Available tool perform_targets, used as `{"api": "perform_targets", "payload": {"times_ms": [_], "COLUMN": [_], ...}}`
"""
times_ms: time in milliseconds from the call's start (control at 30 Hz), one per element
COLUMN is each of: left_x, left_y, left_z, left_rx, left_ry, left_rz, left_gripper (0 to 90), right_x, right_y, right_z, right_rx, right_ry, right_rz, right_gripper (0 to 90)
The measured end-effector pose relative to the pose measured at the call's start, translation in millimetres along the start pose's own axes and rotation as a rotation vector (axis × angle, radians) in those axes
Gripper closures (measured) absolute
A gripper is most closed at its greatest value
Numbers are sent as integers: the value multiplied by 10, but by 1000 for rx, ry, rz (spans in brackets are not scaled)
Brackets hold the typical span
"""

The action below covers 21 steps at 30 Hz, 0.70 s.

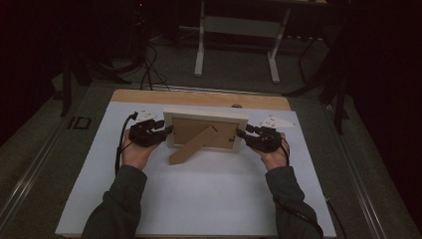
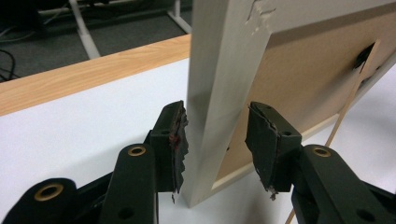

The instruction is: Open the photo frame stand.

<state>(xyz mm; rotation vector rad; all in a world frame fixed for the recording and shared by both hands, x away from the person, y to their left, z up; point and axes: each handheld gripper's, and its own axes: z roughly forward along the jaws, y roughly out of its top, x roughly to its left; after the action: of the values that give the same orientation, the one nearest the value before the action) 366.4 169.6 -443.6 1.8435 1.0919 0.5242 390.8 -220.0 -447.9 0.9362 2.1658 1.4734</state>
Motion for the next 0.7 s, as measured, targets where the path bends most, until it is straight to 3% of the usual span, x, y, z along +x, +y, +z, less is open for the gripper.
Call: {"api": "perform_targets", "payload": {"times_ms": [133,300,367,467,500,600,667,700], "left_x": [5,-69,-113,-186,-186,-293,-316,-366], "left_y": [-83,-163,-215,-245,-245,-256,-257,-256], "left_z": [-106,-142,-137,-65,-65,42,67,130], "left_rx": [-29,-11,-6,46,46,94,106,132], "left_ry": [-31,-57,-110,-168,-168,-234,-240,-232], "left_rz": [-39,-6,-5,39,39,75,83,108], "left_gripper": [595,613,636,650,650,650,649,647], "right_x": [3,6,8,10,10,11,13,15], "right_y": [-2,-6,-8,-7,-7,-8,-9,-11], "right_z": [-6,-5,-8,-11,-11,-12,-14,-11], "right_rx": [1,-3,-3,-1,-1,-1,2,7], "right_ry": [2,0,1,1,1,2,2,-1], "right_rz": [-3,0,0,-2,-2,-1,-2,-7], "right_gripper": [602,601,600,600,600,599,599,599]}}
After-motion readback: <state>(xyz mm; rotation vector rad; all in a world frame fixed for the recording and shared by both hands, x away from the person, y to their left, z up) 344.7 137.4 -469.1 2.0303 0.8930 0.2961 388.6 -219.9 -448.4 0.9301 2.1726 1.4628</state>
